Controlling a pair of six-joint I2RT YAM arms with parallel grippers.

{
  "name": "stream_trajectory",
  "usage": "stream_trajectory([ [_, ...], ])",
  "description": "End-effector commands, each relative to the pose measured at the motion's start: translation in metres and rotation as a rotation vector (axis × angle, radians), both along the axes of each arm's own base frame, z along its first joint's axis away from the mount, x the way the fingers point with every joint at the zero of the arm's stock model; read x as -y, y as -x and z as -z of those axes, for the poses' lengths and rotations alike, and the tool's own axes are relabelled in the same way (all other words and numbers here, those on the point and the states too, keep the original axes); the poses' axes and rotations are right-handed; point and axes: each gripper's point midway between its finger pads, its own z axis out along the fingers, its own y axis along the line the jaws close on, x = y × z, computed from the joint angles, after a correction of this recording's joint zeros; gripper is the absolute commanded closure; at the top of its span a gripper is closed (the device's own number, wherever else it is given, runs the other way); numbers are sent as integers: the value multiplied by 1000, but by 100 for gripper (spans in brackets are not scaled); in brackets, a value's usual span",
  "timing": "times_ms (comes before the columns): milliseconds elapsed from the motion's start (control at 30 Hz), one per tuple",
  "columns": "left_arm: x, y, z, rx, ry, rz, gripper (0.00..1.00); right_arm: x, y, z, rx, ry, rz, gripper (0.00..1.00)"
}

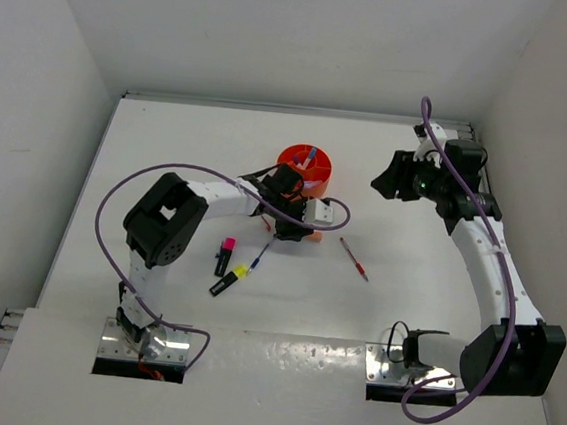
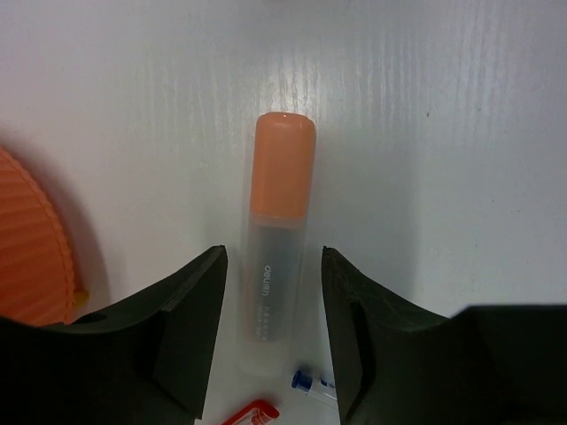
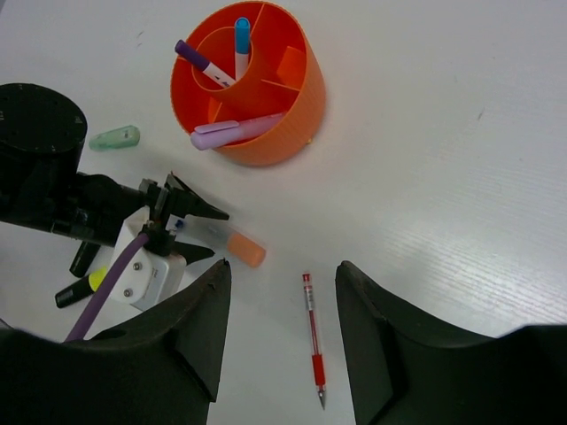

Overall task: Sort the stationery into containers
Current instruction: Pick up the pen from the center of the board.

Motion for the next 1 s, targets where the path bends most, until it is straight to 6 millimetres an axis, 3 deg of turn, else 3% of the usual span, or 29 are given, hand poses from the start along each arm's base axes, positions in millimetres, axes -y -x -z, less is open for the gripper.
stream_trajectory([
  [0,5,5,2,20,-4,50,48,0,3,-13,45,-2,-14,50],
  [167,1,12,15,0,-34,76,54,-1,9,-10,32,4,-26,51],
  [367,4,30,13,-26,-27,122,74,-4,21,-10,39,23,-47,53],
  [467,7,43,3,-26,-12,140,89,-7,28,-7,19,11,-52,53],
  [567,16,43,-40,-21,99,81,98,-15,39,-8,4,-25,-72,52],
  [600,20,33,-73,38,183,42,99,-17,41,-9,-6,-45,-69,50],
  [633,22,31,-91,12,244,-26,100,-19,43,-9,-15,-62,-71,49],
  [667,23,27,-108,21,292,-63,100,-23,45,-9,-25,-73,-75,40],
  [700,25,19,-142,70,379,-97,100,-26,46,-9,-48,-106,-54,34],
  [833,30,7,-197,11,500,-261,100,-43,48,-14,-93,-212,-56,19],
  [967,37,6,-224,-49,568,-315,100,-64,45,-26,-132,-322,-91,18],
])
